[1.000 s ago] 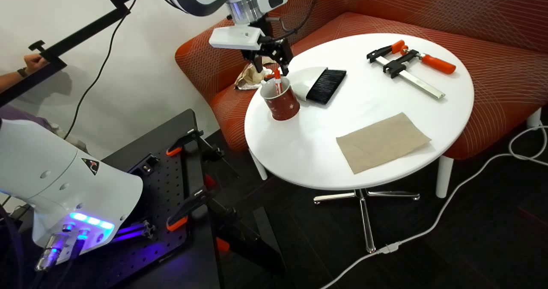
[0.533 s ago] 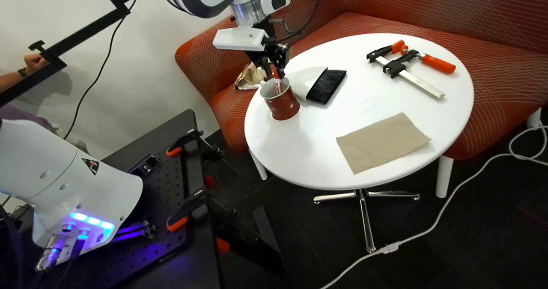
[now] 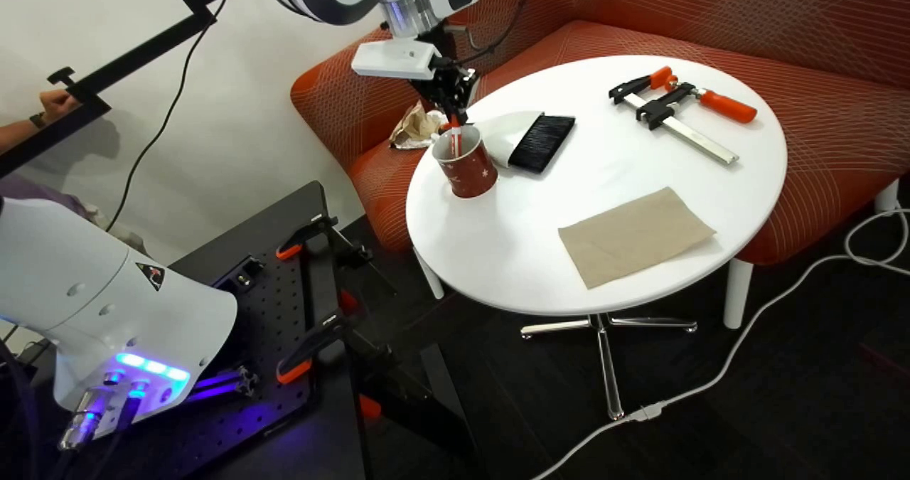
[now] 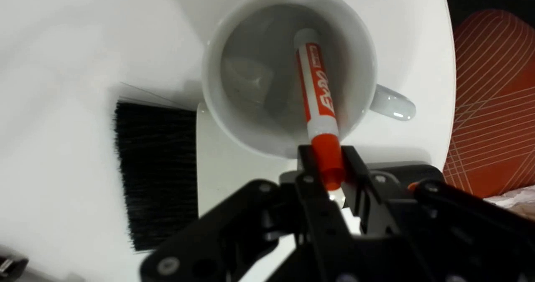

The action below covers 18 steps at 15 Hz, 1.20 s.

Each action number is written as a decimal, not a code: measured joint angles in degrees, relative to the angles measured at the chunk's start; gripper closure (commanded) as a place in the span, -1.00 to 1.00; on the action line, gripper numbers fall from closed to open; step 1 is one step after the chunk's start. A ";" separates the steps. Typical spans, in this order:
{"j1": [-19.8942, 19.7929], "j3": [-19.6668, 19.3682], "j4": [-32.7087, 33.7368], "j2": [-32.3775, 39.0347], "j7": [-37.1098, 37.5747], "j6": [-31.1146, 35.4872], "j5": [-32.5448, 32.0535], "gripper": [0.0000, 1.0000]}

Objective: Pick up the pen from the mug cup and put it on the table.

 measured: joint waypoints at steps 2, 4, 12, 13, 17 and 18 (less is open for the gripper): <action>0.11 -0.02 -0.25 -1.23 2.12 0.12 -0.08 0.90; 0.21 -0.09 -0.95 -3.27 4.55 0.12 -0.09 0.90; 2.30 -4.30 -7.90 -18.06 18.13 0.12 -5.33 0.90; 2.59 -4.87 -8.56 -19.99 20.62 0.12 -7.02 0.90; 2.84 -6.40 -8.66 -24.38 33.27 0.12 -17.45 0.90; 2.79 -6.76 -8.11 -24.49 36.55 0.08 -20.31 0.90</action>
